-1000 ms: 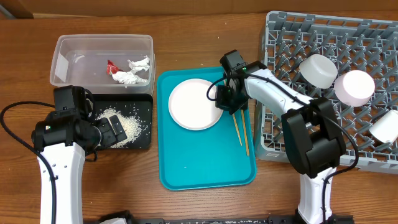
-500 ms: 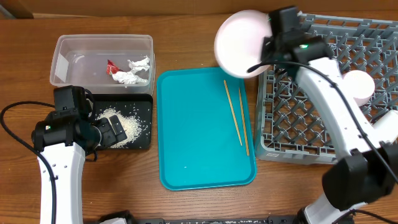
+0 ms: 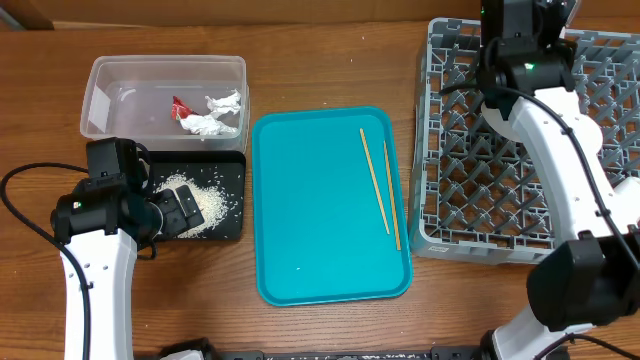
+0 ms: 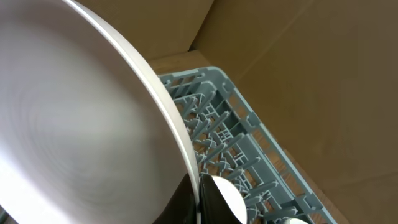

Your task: Sort waste into correct bins and load items into the dishwasher

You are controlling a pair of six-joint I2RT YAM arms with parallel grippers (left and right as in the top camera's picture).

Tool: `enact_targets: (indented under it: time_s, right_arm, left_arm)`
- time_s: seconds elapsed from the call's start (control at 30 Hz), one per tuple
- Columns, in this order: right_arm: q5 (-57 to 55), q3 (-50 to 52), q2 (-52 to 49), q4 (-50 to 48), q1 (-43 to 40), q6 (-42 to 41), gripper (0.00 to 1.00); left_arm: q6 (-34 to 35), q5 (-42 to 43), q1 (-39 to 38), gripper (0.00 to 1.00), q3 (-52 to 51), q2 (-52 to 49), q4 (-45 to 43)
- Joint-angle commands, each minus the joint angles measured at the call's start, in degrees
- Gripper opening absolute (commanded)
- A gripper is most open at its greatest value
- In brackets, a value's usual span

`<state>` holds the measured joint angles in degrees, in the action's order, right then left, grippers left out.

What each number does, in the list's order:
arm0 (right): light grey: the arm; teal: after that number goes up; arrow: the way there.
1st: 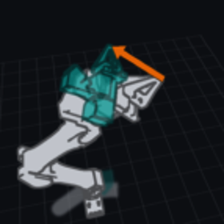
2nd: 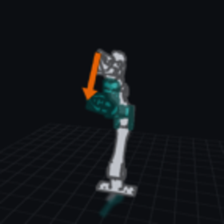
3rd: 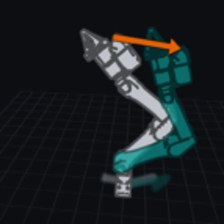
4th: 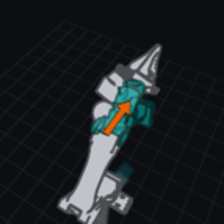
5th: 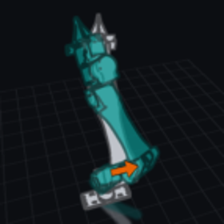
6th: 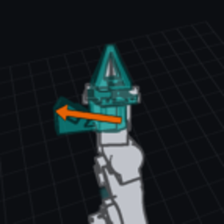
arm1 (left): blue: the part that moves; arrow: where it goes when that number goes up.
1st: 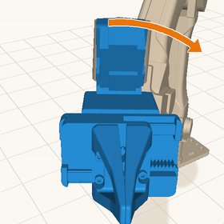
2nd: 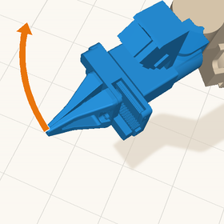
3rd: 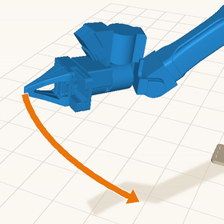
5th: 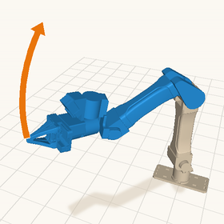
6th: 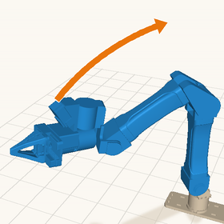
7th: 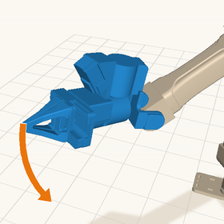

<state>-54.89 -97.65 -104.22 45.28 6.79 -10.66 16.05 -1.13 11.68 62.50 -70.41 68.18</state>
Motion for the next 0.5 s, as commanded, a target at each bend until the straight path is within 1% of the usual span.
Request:
enact_targets:
  time_s: [0.0,0.2,0.3,0.47]
  right_arm:
    - [0.7,-0.7,-3.3,0.7,0.1,-0.4,0.04]
    - [7.4,-0.7,-6.8,5.6,0.6,-4.0,0.04]
    - [7.7,-0.7,-7.0,8.3,1.0,-7.5,0.04]
    - [8.1,-0.7,-7.0,10.1,2.9,-7.6,0.04]
  left_arm:
    - [-0.6,-0.2,0.3,1.00,0.3,-0.1,0.1]
    - [-0.6,-0.2,0.3,1.00,0.3,-0.1,0.1]
    - [-0.6,-0.2,0.3,1.00,0.3,-0.1,0.1]
    - [-0.6,-0.2,0.3,1.00,0.3,-0.1,0.1]
